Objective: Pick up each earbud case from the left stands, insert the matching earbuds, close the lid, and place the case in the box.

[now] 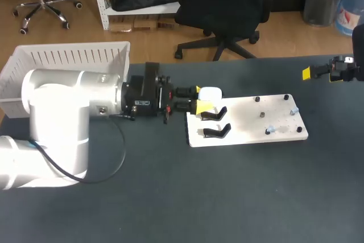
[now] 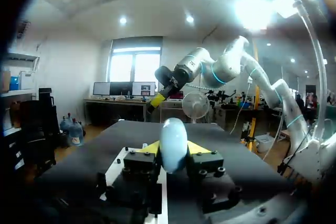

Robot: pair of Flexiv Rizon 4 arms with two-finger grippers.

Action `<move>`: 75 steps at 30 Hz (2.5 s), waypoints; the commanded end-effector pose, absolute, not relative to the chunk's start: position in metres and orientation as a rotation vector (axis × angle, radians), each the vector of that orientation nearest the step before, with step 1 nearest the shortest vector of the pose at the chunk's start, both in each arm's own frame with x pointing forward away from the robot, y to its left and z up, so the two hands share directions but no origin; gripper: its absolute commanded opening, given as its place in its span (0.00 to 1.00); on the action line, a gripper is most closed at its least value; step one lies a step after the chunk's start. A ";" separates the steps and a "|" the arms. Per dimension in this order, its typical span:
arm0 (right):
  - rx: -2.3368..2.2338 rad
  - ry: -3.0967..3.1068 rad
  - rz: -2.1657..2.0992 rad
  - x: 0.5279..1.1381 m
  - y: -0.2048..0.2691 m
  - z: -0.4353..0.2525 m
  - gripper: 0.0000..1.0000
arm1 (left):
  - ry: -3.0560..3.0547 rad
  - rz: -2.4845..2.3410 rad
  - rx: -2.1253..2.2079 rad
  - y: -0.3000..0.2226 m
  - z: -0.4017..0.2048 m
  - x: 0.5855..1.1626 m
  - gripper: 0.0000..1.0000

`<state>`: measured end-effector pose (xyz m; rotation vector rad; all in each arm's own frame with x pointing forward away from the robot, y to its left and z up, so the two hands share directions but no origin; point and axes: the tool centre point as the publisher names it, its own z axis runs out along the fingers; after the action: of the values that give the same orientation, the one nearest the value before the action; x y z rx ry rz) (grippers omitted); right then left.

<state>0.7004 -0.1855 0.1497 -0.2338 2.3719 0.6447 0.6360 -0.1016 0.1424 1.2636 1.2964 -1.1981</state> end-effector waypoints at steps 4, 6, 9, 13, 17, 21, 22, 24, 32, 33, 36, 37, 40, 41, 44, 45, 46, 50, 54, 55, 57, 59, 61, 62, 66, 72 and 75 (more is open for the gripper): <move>-0.236 2.372 0.646 0.701 -0.186 0.150 1.00 | 1.296 -1.192 1.257 -0.103 0.141 0.635 0.00; -0.236 2.372 0.646 0.701 -0.186 0.150 1.00 | 1.296 -1.192 1.257 -0.103 0.141 0.635 0.00; -0.236 2.372 0.646 0.701 -0.186 0.150 1.00 | 1.296 -1.192 1.257 -0.103 0.141 0.635 0.00; -0.236 2.372 0.646 0.701 -0.186 0.150 1.00 | 1.296 -1.192 1.257 -0.103 0.141 0.635 0.00; -0.236 2.372 0.646 0.701 -0.186 0.150 1.00 | 1.296 -1.192 1.257 -0.103 0.141 0.635 0.00; -0.236 2.372 0.646 0.701 -0.186 0.150 1.00 | 1.296 -1.192 1.257 -0.103 0.141 0.635 0.00; -0.236 2.372 0.646 0.701 -0.186 0.150 1.00 | 1.296 -1.192 1.257 -0.103 0.141 0.635 0.00; -0.236 2.372 0.646 0.701 -0.186 0.150 1.00 | 1.296 -1.192 1.257 -0.103 0.141 0.635 0.00; -0.236 2.372 0.646 0.701 -0.186 0.150 1.00 | 1.222 -1.248 1.234 -0.115 0.139 0.635 0.00; -0.236 2.372 0.646 0.701 -0.186 0.150 1.00 | 1.217 -1.258 1.236 -0.117 0.139 0.636 0.00; -0.256 2.381 0.632 0.692 -0.186 0.149 1.00 | 1.207 -1.267 1.240 -0.121 0.138 0.636 0.00; -0.275 2.379 0.630 0.686 -0.185 0.150 1.00 | 1.204 -1.266 1.241 -0.122 0.138 0.637 0.00; -0.322 2.364 0.632 0.672 -0.179 0.155 1.00 | 1.190 -1.262 1.260 -0.126 0.138 0.638 0.00; -0.341 2.362 0.632 0.668 -0.176 0.157 1.00 | 1.184 -1.257 1.267 -0.127 0.138 0.638 0.00; -0.396 2.357 0.627 0.656 -0.164 0.163 1.00 | 1.155 -1.220 1.311 -0.130 0.138 0.638 0.00; -0.417 2.355 0.632 0.651 -0.159 0.165 1.00 | 1.148 -1.228 1.303 -0.131 0.139 0.637 0.00; -0.429 2.352 0.630 0.648 -0.156 0.167 1.00 | 1.147 -1.212 1.308 -0.131 0.139 0.637 0.00; -0.493 2.354 0.637 0.635 -0.138 0.171 1.00 | 1.122 -1.203 1.317 -0.133 0.139 0.636 0.00; -0.533 2.364 0.633 0.628 -0.118 0.174 1.00 | 1.102 -1.195 1.312 -0.133 0.138 0.635 0.00; -0.537 2.366 0.631 0.627 -0.115 0.174 1.00 | 1.095 -1.197 1.303 -0.133 0.137 0.635 0.00; -0.549 2.369 0.633 0.624 -0.106 0.174 1.00 | 1.090 -1.198 1.299 -0.133 0.137 0.635 0.00; -0.566 2.375 0.630 0.621 -0.098 0.173 1.00 | 1.086 -1.205 1.290 -0.133 0.135 0.635 0.00; -0.570 2.378 0.639 0.619 -0.090 0.172 1.00 | 1.085 -1.210 1.289 -0.134 0.133 0.634 0.00; -0.586 2.384 0.625 0.618 -0.083 0.170 1.00 | 1.084 -1.214 1.286 -0.134 0.132 0.634 0.00; -0.608 2.387 0.635 0.613 -0.065 0.167 1.00 | 1.080 -1.216 1.275 -0.133 0.131 0.635 0.00; -0.631 2.384 0.657 0.603 -0.049 0.168 1.00 | 1.075 -1.213 1.277 -0.133 0.130 0.635 0.00; -0.640 2.387 0.670 0.598 -0.044 0.167 1.00 | 1.070 -1.199 1.278 -0.133 0.130 0.635 0.00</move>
<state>0.6032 -0.0483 0.1663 -0.6489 2.3853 0.6860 0.6359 -0.1318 0.1312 1.2849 1.0721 -1.2028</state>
